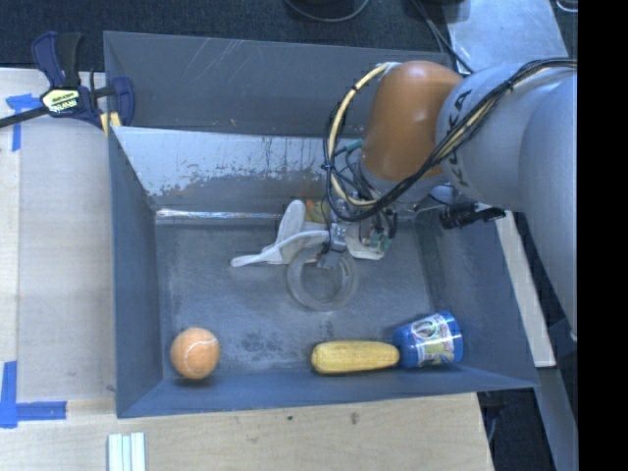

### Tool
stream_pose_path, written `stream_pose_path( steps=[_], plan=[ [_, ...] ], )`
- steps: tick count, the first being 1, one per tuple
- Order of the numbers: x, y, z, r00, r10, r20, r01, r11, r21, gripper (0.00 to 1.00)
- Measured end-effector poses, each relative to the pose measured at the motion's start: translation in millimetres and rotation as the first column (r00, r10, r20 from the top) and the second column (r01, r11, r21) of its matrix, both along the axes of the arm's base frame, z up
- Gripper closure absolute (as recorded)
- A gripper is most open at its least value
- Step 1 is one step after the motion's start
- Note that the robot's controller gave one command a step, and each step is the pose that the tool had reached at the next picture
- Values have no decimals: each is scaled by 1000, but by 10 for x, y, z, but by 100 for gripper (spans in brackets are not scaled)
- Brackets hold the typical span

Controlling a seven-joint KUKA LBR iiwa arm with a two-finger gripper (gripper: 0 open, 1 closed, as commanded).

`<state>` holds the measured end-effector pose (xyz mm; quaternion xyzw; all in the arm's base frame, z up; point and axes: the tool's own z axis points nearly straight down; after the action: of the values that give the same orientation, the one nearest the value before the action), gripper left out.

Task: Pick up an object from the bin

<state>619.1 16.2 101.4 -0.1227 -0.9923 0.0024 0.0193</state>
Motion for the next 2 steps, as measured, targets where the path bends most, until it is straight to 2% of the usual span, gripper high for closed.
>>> stream_pose_path(
  steps=[2],
  plan=[
    [-36, 6, 145, 1000, 1, -2, -1, 1000, 1, 100]
  ],
)
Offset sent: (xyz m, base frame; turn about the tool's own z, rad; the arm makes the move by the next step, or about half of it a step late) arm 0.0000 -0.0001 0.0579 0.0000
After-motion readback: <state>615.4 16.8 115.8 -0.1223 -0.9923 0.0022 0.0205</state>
